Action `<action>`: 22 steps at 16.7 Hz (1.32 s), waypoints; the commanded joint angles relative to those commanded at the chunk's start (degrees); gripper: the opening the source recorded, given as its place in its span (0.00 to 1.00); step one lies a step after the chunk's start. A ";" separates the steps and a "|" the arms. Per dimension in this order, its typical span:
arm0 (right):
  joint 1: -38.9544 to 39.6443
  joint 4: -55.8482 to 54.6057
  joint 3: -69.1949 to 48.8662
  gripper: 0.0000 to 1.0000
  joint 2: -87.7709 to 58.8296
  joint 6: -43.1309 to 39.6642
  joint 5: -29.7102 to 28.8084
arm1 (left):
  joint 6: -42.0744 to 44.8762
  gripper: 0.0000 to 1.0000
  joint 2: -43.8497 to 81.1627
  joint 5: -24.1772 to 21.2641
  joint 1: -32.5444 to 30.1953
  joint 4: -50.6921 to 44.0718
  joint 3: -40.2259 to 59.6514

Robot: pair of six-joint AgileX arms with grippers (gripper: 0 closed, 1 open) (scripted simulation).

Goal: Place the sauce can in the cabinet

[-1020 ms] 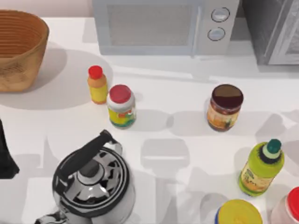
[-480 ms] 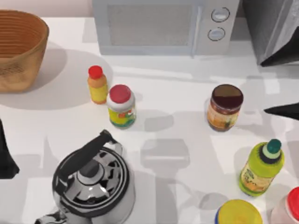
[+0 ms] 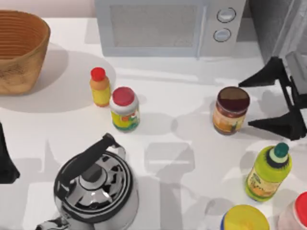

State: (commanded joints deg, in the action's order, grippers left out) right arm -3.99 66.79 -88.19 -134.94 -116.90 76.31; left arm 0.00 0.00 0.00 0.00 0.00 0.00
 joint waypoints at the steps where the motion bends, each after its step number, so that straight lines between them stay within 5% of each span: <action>1: -0.29 1.56 -1.23 1.00 -3.30 -2.80 1.83 | 0.00 1.00 0.00 0.00 0.00 0.00 0.00; 5: -1.16 5.34 -3.79 1.00 -10.87 -9.41 6.06 | 0.00 1.00 0.00 0.00 0.00 0.00 0.00; 13: -0.71 4.65 -3.51 1.00 -10.30 -9.09 6.27 | 0.00 1.00 0.00 0.00 0.00 0.00 0.00; 17: -0.05 -3.85 -1.18 1.00 -9.18 -1.08 6.89 | 0.00 1.00 0.00 0.00 0.00 0.00 0.00; 22: 2.02 -27.53 4.67 1.00 -7.26 19.22 7.48 | 0.00 1.00 0.00 0.00 0.00 0.00 0.00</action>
State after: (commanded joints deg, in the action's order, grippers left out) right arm -1.97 39.27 -83.52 -142.20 -97.68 83.79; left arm 0.00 0.00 0.00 0.00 0.00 0.00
